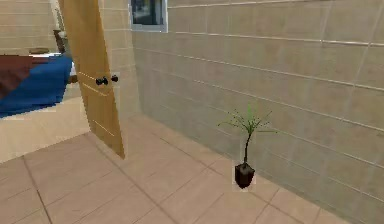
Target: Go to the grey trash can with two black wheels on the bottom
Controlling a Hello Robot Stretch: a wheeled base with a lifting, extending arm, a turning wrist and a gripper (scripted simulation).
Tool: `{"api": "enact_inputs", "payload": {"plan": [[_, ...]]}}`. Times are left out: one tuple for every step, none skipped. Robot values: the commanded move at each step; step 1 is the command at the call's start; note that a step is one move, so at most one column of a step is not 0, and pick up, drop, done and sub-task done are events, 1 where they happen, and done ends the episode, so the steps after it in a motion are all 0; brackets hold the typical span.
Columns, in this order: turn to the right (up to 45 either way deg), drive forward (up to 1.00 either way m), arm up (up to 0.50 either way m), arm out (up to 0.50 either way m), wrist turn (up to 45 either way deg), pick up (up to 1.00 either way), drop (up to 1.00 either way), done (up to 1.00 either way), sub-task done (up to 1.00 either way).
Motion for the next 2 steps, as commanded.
{"api": "enact_inputs", "payload": {"plan": [[21.0,0.00,0.00,0.00,0.0,0.00,0.00,0.00,0.00],[0.0,0.20,0.00,0.00,0.0,0.00,0.00,0.00,0.00]]}}
